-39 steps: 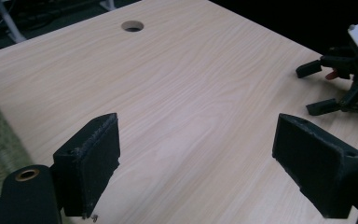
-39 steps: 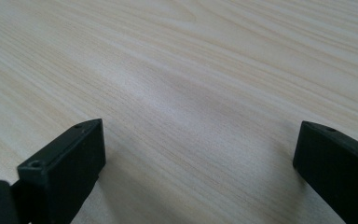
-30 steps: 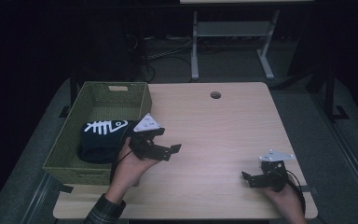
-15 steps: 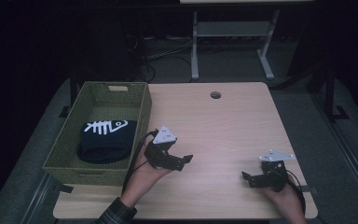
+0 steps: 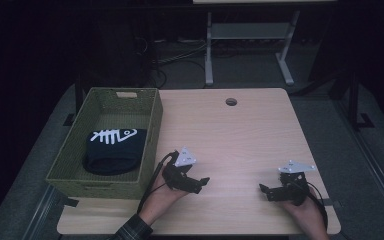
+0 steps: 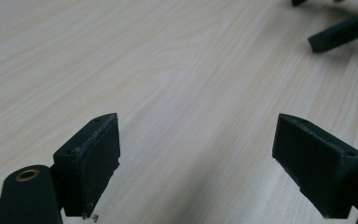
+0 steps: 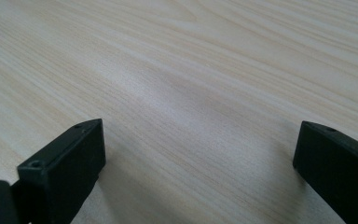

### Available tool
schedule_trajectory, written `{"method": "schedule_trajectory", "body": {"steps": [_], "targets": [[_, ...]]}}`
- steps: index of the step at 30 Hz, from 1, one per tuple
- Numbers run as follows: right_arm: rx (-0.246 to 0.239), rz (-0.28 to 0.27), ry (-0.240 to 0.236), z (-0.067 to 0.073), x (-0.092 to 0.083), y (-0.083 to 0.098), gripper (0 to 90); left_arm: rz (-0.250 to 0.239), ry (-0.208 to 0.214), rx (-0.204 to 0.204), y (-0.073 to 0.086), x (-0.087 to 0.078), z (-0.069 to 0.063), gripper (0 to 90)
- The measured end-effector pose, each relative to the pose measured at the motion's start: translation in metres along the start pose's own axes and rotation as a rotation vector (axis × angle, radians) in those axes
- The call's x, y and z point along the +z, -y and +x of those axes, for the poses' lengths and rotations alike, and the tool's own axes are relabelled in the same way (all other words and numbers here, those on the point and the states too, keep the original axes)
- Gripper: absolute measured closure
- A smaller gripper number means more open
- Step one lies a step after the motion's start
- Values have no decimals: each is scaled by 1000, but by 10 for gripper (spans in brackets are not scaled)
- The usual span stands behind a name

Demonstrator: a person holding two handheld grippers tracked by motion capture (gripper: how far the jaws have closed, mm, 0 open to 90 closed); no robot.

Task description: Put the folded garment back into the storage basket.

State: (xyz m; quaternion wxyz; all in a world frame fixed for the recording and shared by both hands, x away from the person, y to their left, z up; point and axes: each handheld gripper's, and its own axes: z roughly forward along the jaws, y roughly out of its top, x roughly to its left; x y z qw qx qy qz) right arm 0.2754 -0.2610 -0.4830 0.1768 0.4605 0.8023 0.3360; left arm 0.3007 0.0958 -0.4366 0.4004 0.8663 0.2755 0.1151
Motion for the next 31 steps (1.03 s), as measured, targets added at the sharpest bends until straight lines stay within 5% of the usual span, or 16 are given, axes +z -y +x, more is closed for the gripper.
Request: {"method": "schedule_trajectory", "body": {"steps": [16,22,31], "targets": [[0,0,0,0,0,0,19,108,-17,5,21,29,0,144],[-2,-1,-1,0,0,0,19,63,-20,10,27,31,1,130],[-3,0,-2,0,0,0,19,62,-20,10,27,31,1,130]]}}
